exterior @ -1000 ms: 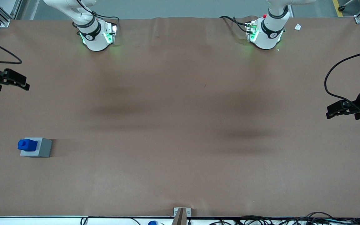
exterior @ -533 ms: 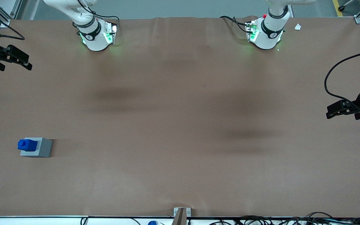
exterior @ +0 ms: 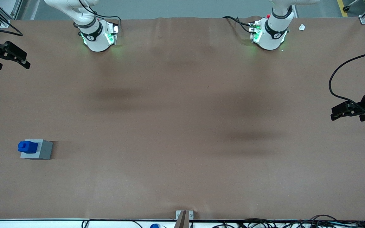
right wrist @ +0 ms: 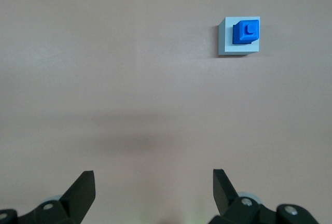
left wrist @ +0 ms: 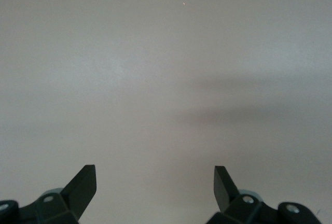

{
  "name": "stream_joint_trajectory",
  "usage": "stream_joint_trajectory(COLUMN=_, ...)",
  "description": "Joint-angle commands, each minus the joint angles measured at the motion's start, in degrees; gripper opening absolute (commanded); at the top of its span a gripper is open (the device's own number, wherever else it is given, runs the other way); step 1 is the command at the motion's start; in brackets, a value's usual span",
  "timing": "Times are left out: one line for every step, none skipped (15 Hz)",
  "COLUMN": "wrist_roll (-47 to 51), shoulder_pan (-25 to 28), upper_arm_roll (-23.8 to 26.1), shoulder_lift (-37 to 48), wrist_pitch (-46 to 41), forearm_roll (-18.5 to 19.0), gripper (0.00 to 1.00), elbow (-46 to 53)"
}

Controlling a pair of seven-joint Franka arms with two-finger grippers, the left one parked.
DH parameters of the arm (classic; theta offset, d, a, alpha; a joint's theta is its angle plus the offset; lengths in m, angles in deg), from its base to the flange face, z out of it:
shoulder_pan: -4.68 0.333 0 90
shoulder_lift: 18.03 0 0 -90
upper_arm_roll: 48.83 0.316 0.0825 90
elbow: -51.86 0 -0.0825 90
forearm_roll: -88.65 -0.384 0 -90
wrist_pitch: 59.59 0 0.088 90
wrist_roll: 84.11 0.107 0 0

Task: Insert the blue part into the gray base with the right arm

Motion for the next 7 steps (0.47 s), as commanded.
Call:
stream_joint_trajectory(wrist_roll=0.93, shoulder_pan=-0.22, upper_arm_roll=-0.39, shoulder_lift=0.73, wrist_pitch=0.38, forearm_roll=-0.09, gripper=1.0, elbow=0.15)
stream_joint_trajectory(wrist_roll=0.93, shoulder_pan=-0.31, upper_arm_roll=-0.39, shoulder_lift=0.47, wrist_pitch=0.3, forearm_roll=0.08, gripper=1.0, elbow=0.67)
stream_joint_trajectory(wrist_roll=0.93, shoulder_pan=-0.31, upper_arm_roll=-0.39, shoulder_lift=0.29, wrist_pitch=0.29, forearm_roll=0.34, gripper=1.0, elbow=0.94)
stream_joint_trajectory(wrist_roll=1.36, shoulder_pan=-0.23, upper_arm_roll=-0.39, shoulder_lift=0.29, wrist_pitch=0.12, forearm_roll=0.52, gripper=1.0, elbow=1.2)
stream_joint_trajectory(wrist_roll=2.33, shoulder_pan=-0.14, upper_arm_roll=-0.31, shoulder_lift=0.29, wrist_pitch=0.21, forearm_roll=0.61, gripper=1.0, elbow=1.29)
stream_joint_trajectory(wrist_roll=3.03, shoulder_pan=0.12, upper_arm_roll=-0.22, shoulder_lift=0.29, wrist_pitch=0.03, forearm_roll=0.61, gripper=1.0, elbow=1.38)
stream_joint_trajectory(wrist_roll=3.13, shoulder_pan=0.21, upper_arm_roll=-0.13, shoulder_lift=0.29, wrist_pitch=-0.06, forearm_roll=0.7, gripper=1.0, elbow=1.3)
